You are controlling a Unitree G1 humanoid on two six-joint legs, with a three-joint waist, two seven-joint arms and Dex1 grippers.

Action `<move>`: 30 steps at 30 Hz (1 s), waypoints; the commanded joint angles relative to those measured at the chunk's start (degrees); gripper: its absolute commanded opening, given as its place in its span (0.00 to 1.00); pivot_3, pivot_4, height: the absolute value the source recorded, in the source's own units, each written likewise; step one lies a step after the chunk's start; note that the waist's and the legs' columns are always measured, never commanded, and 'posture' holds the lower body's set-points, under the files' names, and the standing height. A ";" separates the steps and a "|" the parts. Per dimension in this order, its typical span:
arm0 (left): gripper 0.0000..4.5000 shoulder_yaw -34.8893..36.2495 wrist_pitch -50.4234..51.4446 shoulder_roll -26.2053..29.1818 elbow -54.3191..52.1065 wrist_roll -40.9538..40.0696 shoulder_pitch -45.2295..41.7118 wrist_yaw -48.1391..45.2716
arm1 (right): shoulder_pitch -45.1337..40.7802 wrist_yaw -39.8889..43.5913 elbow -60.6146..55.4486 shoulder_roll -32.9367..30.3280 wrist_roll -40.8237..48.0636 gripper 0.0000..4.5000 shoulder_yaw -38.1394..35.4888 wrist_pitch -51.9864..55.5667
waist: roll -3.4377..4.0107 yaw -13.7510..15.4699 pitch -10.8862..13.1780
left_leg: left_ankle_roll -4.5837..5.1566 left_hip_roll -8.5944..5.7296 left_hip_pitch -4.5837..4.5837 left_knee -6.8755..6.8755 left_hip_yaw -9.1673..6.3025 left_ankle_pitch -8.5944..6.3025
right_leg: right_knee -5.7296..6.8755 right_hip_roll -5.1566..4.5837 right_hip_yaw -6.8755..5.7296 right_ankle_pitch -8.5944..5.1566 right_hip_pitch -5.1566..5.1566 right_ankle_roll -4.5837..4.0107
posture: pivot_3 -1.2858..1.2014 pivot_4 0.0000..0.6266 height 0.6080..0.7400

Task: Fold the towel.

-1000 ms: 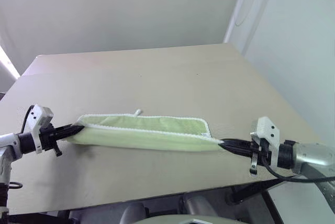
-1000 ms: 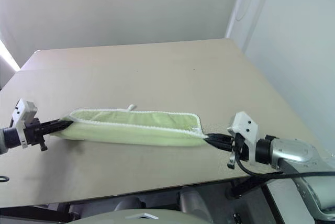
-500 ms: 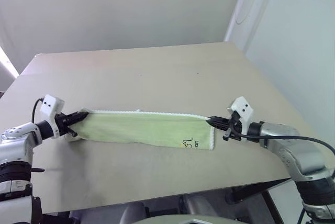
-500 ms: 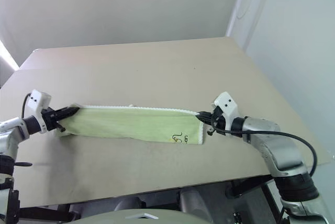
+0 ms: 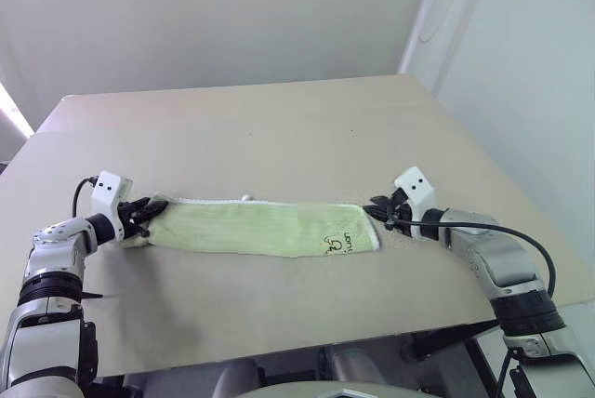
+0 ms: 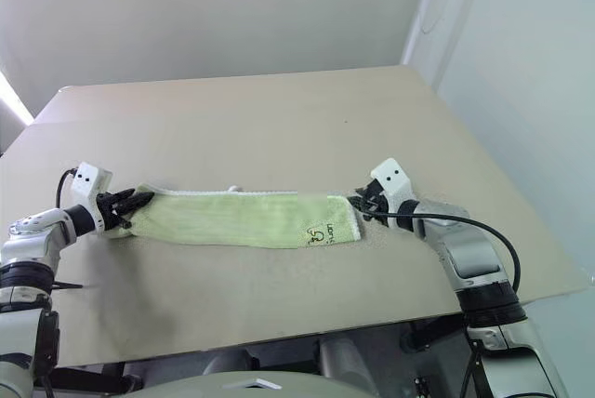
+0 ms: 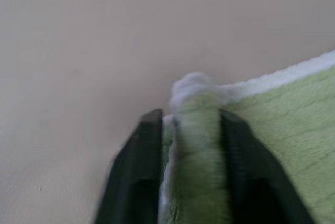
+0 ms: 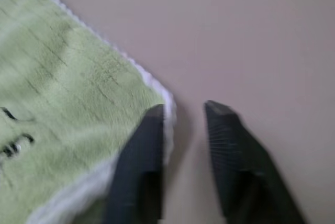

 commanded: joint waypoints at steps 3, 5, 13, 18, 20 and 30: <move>0.79 0.30 -1.67 1.35 -1.42 0.50 -1.76 -0.40 | -2.04 -1.50 -0.92 1.45 -0.47 0.79 -2.14 -0.64 | 0.01 0.06 0.00 | 0.00 0.00 0.01 0.01 0.00 0.00 | 0.02 0.00 0.00 0.00 0.00 0.00 | 0.52 0.00 0.79; 0.87 2.83 -0.17 2.29 -0.71 -1.36 -4.43 1.82 | -3.16 -3.64 -1.24 2.16 2.94 0.96 -6.59 3.84 | 0.00 0.13 0.00 | 0.00 -0.01 0.01 0.03 0.00 0.00 | 0.02 0.00 0.00 0.00 0.01 0.00 | 0.52 0.00 0.79; 0.87 6.56 7.14 6.71 -12.64 -7.32 -5.08 -3.97 | 0.08 -4.10 -14.79 1.73 33.14 1.00 -28.67 41.05 | 0.03 0.17 -0.01 | 0.03 -0.01 -0.27 0.00 -0.16 -0.01 | 0.01 -0.01 -0.08 0.12 -0.12 0.15 | 0.52 0.00 0.79; 0.87 3.04 17.80 7.23 -31.34 -13.50 1.53 -14.30 | 0.67 -8.20 -14.13 3.82 46.27 1.00 -38.95 58.75 | 0.07 0.03 0.00 | 0.03 -0.01 -0.67 0.06 -0.13 -0.01 | -0.03 -0.04 -0.08 -0.02 -0.15 0.01 | 0.52 0.00 0.79; 0.87 1.45 21.18 7.05 -37.80 -15.06 4.24 -16.37 | 3.22 -10.20 -14.59 3.77 51.31 1.00 -39.65 59.61 | 0.07 -0.01 0.00 | 0.03 -0.01 -0.67 0.06 -0.12 -0.01 | -0.03 -0.04 -0.07 -0.05 -0.15 0.04 | 0.52 0.00 0.79; 0.87 -4.24 24.67 6.56 -50.75 -17.03 10.57 -22.51 | 12.54 -27.03 -12.71 10.16 64.52 1.00 -37.23 58.15 | 0.19 -0.15 0.04 | 0.03 0.01 -0.63 0.07 -0.11 -0.01 | -0.02 0.01 -0.04 -0.06 -0.15 0.03 | 0.52 0.00 0.79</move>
